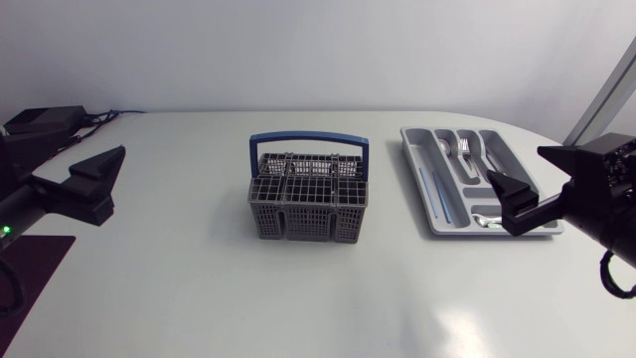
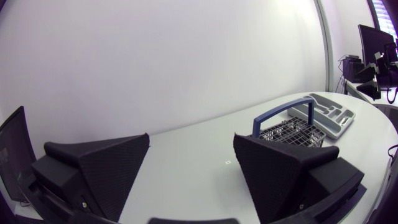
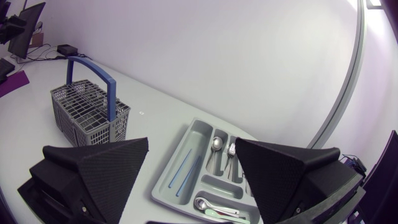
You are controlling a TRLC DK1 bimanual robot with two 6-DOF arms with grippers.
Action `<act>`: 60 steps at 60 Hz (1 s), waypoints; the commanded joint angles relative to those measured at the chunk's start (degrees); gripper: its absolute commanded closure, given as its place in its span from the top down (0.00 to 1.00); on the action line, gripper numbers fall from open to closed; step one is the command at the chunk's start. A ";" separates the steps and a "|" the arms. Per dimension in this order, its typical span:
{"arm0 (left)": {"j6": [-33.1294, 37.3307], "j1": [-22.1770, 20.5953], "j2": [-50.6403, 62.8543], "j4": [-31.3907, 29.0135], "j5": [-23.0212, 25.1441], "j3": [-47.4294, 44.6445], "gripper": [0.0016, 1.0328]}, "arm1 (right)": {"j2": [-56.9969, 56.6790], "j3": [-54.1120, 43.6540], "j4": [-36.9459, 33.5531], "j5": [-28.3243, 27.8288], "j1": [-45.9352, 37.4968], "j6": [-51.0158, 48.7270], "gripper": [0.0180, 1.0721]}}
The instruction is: Unload the cutlery basket into the drawer organizer.
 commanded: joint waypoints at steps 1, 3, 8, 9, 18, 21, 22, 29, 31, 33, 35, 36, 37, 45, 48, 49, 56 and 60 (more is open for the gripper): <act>-0.20 0.69 -2.69 1.64 -0.44 -2.52 0.96 | -2.36 -2.33 1.23 0.74 -0.16 -0.55 0.95; -0.20 0.87 -3.48 1.99 -0.44 -3.13 0.96 | -3.32 -2.95 1.49 0.74 -0.25 -0.55 0.95; -0.73 1.75 -5.77 3.05 -0.44 -4.80 0.96 | -6.05 -4.71 2.02 0.74 -0.68 -0.55 0.95; -0.73 1.92 -6.21 3.13 -0.44 -5.07 0.96 | -6.66 -5.06 2.19 0.74 -0.86 -0.55 0.95; -1.70 2.36 -10.29 3.99 -0.52 -7.49 0.96 | -11.11 -8.04 2.47 1.20 -1.22 0.09 0.95; -2.32 2.46 -11.25 3.97 -0.62 -8.57 0.96 | -12.49 -8.95 2.29 1.74 -1.01 1.23 0.95; -2.53 2.49 -11.58 3.96 -0.65 -8.93 0.96 | -12.96 -9.26 2.23 1.92 -0.95 1.62 0.95; -4.06 2.73 -13.96 3.89 -0.90 -11.60 0.96 | -16.39 -11.52 1.78 3.25 -0.45 4.46 0.95; -4.44 2.79 -14.55 3.88 -0.96 -12.27 0.96 | -17.24 -12.08 1.66 3.58 -0.33 5.17 0.95; -4.94 2.87 -15.34 3.86 -1.04 -13.15 0.96 | -18.38 -12.83 1.51 4.02 -0.16 6.11 0.95; -5.37 2.94 -16.01 3.84 -1.10 -13.90 0.96 | -19.34 -13.46 1.39 4.39 -0.03 6.90 0.95; -5.59 2.98 -16.35 3.83 -1.14 -14.28 0.96 | -19.83 -13.78 1.32 4.58 0.05 7.31 0.95; -5.77 3.00 -16.63 3.82 -1.17 -14.59 0.96 | -20.23 -14.05 1.27 4.74 0.10 7.64 0.95; -7.53 3.28 -19.37 3.75 -1.45 -17.66 0.96 | -24.17 -16.65 0.75 6.27 0.67 10.90 0.95; -8.18 3.39 -20.39 3.72 -1.55 -18.80 0.96 | -25.63 -17.61 0.55 6.83 0.89 12.11 0.95; -8.35 3.41 -20.66 3.72 -1.58 -19.10 0.96 | -26.02 -17.86 0.50 6.98 0.94 12.43 0.95; -9.86 3.65 -23.01 3.65 -1.82 -21.73 0.96 | -29.40 -20.09 0.05 8.29 1.43 15.23 0.95; -10.74 3.79 -24.37 3.62 -1.96 -23.26 0.96 | -31.36 -21.38 -0.21 9.06 1.71 16.85 0.95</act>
